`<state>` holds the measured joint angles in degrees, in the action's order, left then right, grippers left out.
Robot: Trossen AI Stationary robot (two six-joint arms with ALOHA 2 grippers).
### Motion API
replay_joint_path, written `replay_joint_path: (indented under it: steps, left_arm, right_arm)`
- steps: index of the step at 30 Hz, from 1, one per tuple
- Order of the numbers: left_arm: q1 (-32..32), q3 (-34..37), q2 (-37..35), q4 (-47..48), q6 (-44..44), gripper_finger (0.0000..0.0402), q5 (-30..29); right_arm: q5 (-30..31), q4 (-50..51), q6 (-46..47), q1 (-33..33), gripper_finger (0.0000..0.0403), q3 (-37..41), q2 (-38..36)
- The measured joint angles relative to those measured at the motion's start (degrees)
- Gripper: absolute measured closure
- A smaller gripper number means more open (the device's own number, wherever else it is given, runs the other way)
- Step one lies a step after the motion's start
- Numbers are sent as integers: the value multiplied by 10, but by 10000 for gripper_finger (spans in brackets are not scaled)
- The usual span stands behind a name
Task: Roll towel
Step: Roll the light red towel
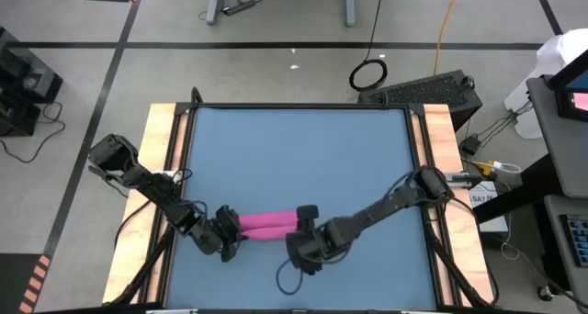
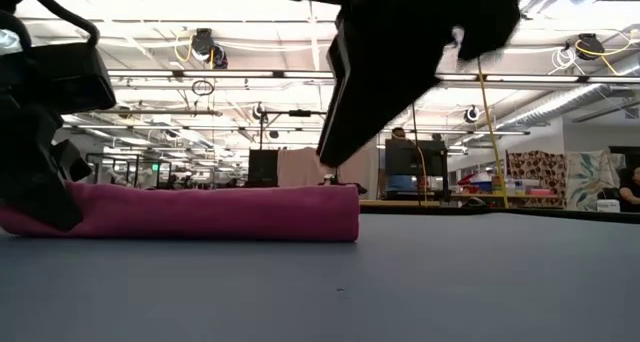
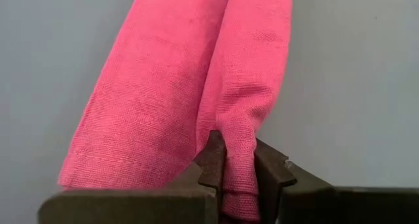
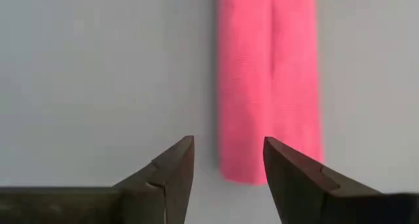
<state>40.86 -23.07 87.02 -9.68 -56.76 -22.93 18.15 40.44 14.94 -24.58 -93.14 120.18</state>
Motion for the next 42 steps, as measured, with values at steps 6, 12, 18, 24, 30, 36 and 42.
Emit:
replay_joint_path:
  steps: [6, 12, 18, 24, 30, 36, 42]
  left_arm:
    - [-7, 0, 0, 8, -15, 354, 13]
    - [-7, 0, 0, 9, -15, 353, 13]
    - [-7, 0, 1, 10, -16, 353, 13]
    - [-7, 0, 1, 10, -15, 352, 13]
    - [-7, 1, 1, 9, -15, 352, 14]
    - [-7, 1, 1, 9, -15, 352, 14]
    - [-7, 1, 1, 9, -25, 352, 14]
  right_arm:
    - [61, -4, 4, -13, 223, 0, 20]
    - [45, -4, -4, 10, 207, 0, 39]
    - [-6, -8, -7, 27, 209, 0, 48]
    - [14, -9, -12, 28, 229, 0, 48]
    - [20, 2, -9, 15, 209, 0, 41]
    - [44, -1, -15, 0, 187, 0, 40]
    - [41, -17, -17, 11, 206, 0, 52]
